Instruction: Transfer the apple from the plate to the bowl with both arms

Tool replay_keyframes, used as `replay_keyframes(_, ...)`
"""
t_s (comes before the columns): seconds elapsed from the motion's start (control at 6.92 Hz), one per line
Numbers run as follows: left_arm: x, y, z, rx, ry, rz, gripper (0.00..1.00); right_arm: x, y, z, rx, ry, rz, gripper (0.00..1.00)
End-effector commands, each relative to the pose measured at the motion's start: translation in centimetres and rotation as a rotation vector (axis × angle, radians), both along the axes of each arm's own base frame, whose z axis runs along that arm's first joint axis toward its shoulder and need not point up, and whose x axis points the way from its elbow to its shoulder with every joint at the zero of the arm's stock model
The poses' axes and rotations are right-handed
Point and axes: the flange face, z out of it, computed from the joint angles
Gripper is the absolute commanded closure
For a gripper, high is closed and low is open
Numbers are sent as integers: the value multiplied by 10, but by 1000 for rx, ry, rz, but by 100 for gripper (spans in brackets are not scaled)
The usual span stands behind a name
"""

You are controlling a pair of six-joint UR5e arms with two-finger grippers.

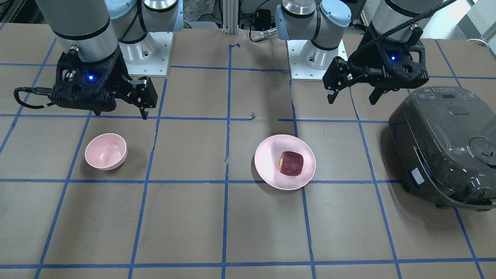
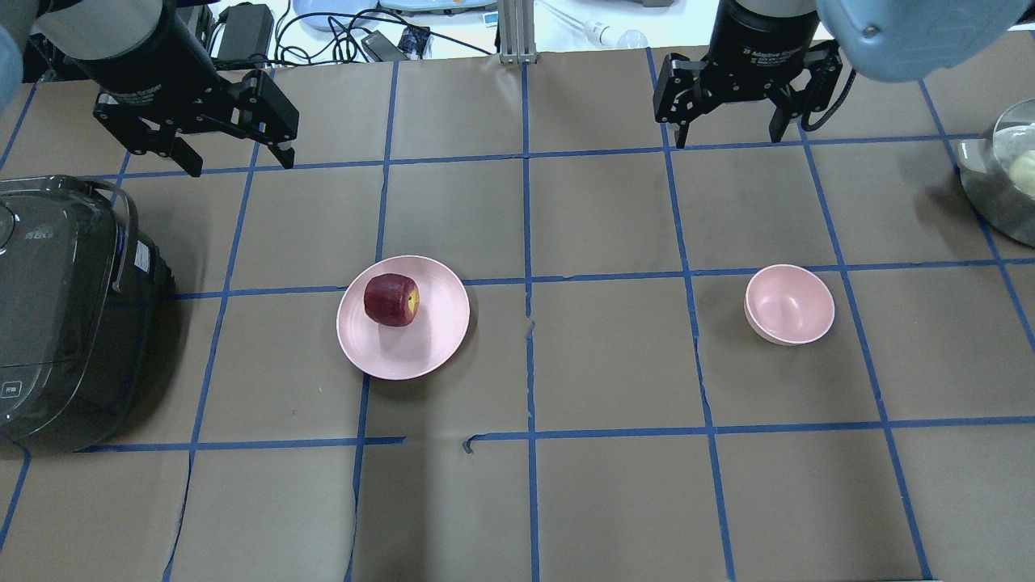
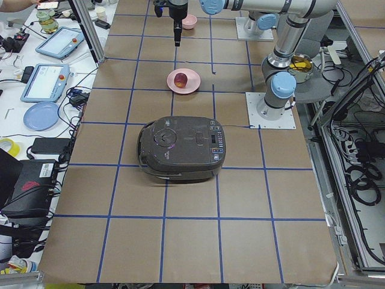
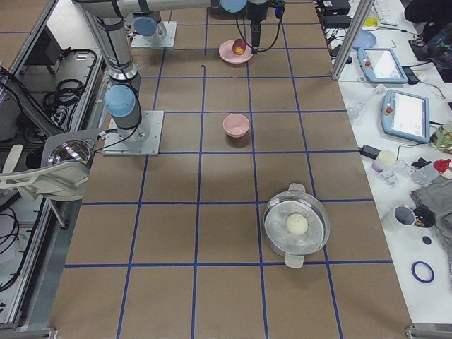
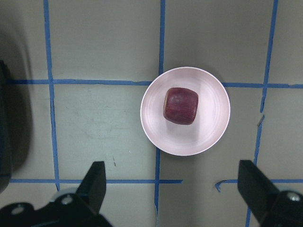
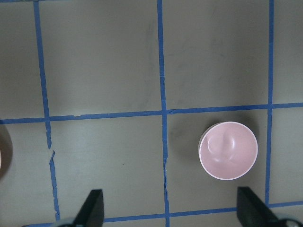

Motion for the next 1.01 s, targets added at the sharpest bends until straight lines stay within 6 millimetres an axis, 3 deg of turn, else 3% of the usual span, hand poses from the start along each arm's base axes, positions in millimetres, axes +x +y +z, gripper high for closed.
replay_keyframes(0.0, 1, -1, 0, -3, -12, 3, 0, -1, 0, 0, 0, 0, -1, 0)
replay_keyframes(0.14, 1, -1, -2, 0, -10, 4, 0, -2, 0, 0, 0, 2, -3, 0)
replay_keyframes(0.58, -5, 2, -41, 30, -9, -11, 0, -1, 0, 1, -1, 0, -1, 0)
replay_keyframes(0.72, -16, -6, -77, 40, -5, -34, 0, -1, 0, 0, 0, 0, -3, 0)
replay_keyframes(0.87, -22, -11, -144, 97, 11, -47, 0, -1, 0, 0, 0, 0, -1, 0)
